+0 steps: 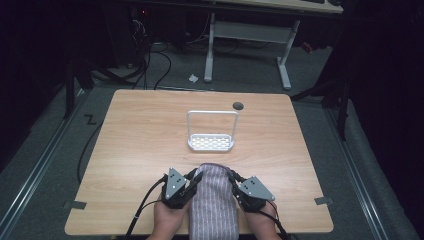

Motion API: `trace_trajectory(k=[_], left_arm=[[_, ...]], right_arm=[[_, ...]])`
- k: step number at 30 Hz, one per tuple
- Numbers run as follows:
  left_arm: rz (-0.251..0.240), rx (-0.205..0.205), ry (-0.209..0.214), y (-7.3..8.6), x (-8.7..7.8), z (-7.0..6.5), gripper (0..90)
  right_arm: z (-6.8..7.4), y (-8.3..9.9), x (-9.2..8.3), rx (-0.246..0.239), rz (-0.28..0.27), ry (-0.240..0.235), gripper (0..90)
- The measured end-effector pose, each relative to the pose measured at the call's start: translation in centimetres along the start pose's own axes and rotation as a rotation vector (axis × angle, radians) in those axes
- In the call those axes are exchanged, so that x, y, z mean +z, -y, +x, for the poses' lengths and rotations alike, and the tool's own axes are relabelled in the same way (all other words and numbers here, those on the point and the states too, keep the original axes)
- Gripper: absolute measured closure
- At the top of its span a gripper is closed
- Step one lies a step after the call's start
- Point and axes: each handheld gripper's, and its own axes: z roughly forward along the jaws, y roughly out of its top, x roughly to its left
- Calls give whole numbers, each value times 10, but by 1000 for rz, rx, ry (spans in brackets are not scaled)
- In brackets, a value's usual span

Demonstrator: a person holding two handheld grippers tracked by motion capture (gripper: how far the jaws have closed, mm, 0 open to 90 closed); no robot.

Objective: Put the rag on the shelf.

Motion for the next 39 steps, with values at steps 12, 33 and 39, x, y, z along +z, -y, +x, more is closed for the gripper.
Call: trace_trajectory(k=[12, 33, 39], left_arm=[[-80, 5, -5, -46, -3, 3, 772], [-224, 79, -14, -114, -7, 2, 776], [-242, 90, -18, -128, -6, 5, 778]], right_arm=[[-14, -43, -9, 13, -135, 3, 839], [-33, -115, -24, 22, -305, 29, 838], [-39, -130, -26, 25, -330, 37, 839]])
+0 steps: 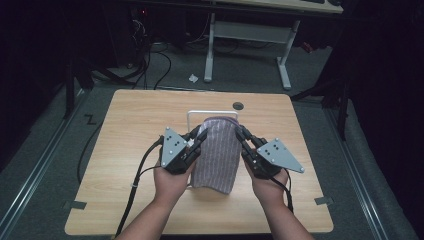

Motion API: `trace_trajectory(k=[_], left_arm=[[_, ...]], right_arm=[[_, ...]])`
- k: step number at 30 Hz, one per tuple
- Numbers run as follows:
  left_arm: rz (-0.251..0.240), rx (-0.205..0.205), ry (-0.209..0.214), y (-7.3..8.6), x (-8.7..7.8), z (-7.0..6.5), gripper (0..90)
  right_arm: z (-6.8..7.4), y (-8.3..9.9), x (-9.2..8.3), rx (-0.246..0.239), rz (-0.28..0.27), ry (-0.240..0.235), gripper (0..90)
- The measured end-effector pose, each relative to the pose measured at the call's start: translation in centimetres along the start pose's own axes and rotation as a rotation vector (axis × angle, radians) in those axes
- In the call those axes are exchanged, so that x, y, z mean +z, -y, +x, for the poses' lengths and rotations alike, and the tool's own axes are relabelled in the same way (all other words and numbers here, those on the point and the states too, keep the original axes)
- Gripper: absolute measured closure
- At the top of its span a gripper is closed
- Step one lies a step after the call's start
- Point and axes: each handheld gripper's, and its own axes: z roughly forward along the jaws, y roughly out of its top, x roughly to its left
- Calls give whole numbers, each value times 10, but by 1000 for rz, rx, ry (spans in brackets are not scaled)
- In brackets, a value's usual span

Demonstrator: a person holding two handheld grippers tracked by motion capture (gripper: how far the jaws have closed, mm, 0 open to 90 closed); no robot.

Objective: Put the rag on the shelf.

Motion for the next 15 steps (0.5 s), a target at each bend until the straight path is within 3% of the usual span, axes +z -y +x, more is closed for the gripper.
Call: trace_trajectory(k=[15], left_arm=[[-5, 28, -13, -22, 24, 18, 779]], right_arm=[[-21, -24, 19, 18, -15, 25, 840]])
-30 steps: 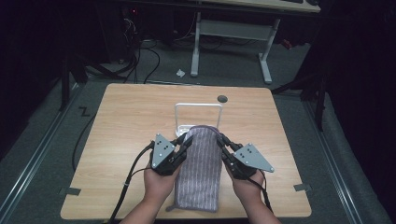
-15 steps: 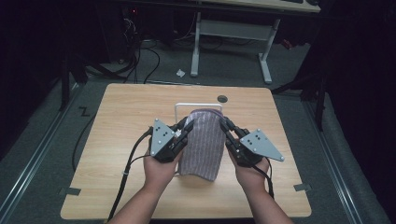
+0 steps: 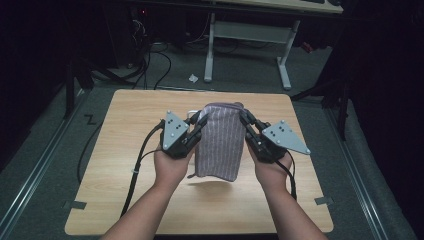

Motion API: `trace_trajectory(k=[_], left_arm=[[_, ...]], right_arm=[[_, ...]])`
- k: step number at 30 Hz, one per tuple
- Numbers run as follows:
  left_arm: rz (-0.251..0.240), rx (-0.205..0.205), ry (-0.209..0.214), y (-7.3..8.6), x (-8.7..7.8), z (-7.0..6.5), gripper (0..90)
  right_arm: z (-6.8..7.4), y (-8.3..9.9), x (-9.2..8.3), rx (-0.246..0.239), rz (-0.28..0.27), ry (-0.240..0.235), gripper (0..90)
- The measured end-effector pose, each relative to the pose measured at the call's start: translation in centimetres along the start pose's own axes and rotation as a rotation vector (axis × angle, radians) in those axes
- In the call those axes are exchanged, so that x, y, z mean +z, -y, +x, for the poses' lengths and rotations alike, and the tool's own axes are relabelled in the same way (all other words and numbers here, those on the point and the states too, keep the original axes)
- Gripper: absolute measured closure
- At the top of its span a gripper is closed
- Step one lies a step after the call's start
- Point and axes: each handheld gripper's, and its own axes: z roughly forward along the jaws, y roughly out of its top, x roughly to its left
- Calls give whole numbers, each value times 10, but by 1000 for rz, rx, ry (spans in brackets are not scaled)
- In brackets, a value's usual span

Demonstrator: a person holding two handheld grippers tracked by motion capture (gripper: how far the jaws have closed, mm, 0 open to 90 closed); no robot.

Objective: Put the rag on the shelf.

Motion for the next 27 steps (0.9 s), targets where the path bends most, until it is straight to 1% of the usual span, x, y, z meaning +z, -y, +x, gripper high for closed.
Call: trace_trajectory(k=[3, 5, 6, 7, 8, 11, 14, 17, 19, 20, 22, 23, 24, 25, 27], left_arm=[[-3, 4, -2, -5, 6, 5, 780], [-19, -15, 9, -7, 10, 10, 781], [-22, -26, 9, -7, 12, 13, 781], [-20, -27, 1, -8, 14, 16, 782], [-19, -25, 0, -9, 18, 18, 782], [-15, 2, -20, -13, 26, 25, 783], [-13, 21, -33, -18, 32, 32, 782], [-20, 29, -36, -20, 37, 39, 782], [-13, 44, -33, -20, 42, 43, 782], [-12, 46, -31, -19, 44, 45, 782], [-5, 43, -32, -19, 49, 50, 781], [-5, 43, -32, -19, 49, 50, 781], [5, 38, -35, -19, 52, 53, 781], [13, 37, -41, -20, 57, 56, 781], [16, 28, -35, -21, 63, 60, 780]], right_arm=[[-4, -5, 8, 0, 0, 7, 840], [-6, -8, 14, 7, 0, 12, 839], [-8, -10, 18, 13, -1, 13, 839], [-10, -11, 22, 19, -1, 12, 839], [-12, -12, 26, 22, -1, 11, 839], [-16, -14, 39, 26, 7, 17, 839], [-21, -15, 51, 31, 13, 19, 839], [-24, -16, 62, 33, 17, 23, 839], [-26, -17, 68, 34, 18, 25, 838], [-27, -16, 71, 42, 17, 23, 838], [-30, -16, 78, 44, 23, 26, 838], [-30, -16, 78, 44, 23, 26, 838], [-31, -16, 82, 40, 25, 27, 838], [-34, -15, 91, 36, 37, 33, 839], [-37, -14, 97, 38, 43, 39, 839]])
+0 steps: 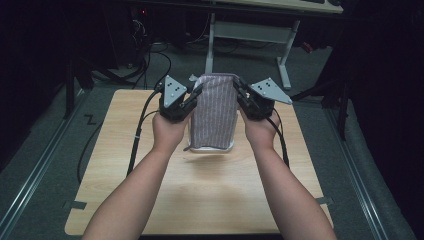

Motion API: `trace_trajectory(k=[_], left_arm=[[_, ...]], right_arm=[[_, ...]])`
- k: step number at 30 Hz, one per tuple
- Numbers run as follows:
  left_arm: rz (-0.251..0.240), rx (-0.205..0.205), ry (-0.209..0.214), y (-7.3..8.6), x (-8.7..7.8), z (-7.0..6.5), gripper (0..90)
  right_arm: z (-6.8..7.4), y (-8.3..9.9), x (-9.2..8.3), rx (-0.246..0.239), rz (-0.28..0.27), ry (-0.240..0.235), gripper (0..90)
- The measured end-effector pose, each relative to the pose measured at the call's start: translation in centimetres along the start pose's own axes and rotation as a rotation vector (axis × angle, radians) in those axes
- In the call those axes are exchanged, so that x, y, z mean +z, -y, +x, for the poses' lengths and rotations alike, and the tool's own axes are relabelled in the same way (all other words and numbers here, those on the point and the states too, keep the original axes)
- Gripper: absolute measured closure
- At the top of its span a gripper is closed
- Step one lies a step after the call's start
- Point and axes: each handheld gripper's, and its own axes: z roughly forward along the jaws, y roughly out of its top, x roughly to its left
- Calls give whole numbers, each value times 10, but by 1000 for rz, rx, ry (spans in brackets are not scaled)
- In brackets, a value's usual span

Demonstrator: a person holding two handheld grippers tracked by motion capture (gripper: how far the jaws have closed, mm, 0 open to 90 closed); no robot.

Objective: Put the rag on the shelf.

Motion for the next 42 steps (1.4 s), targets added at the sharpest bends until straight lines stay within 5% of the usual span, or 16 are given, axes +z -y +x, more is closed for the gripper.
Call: trace_trajectory(k=[18, 20, 27, 32, 37, 42], left_arm=[[99, -27, -48, 6, 46, 33, 769], [164, -61, -24, 17, 53, 43, 767], [258, -152, -15, 36, 68, 56, 750], [315, -181, -9, 45, 74, 62, 728], [307, -215, -15, 46, 73, 68, 604], [299, -207, -15, 44, 72, 67, 571]], right_arm=[[-20, 4, 60, -61, 114, 12, 836], [-24, 15, 71, -50, 172, -11, 837], [-25, 32, 86, -25, 261, -33, 825], [-31, 43, 95, 0, 326, -43, 771], [-37, 49, 99, 40, 355, -39, 656], [-35, 51, 99, 5, 359, -36, 649]])
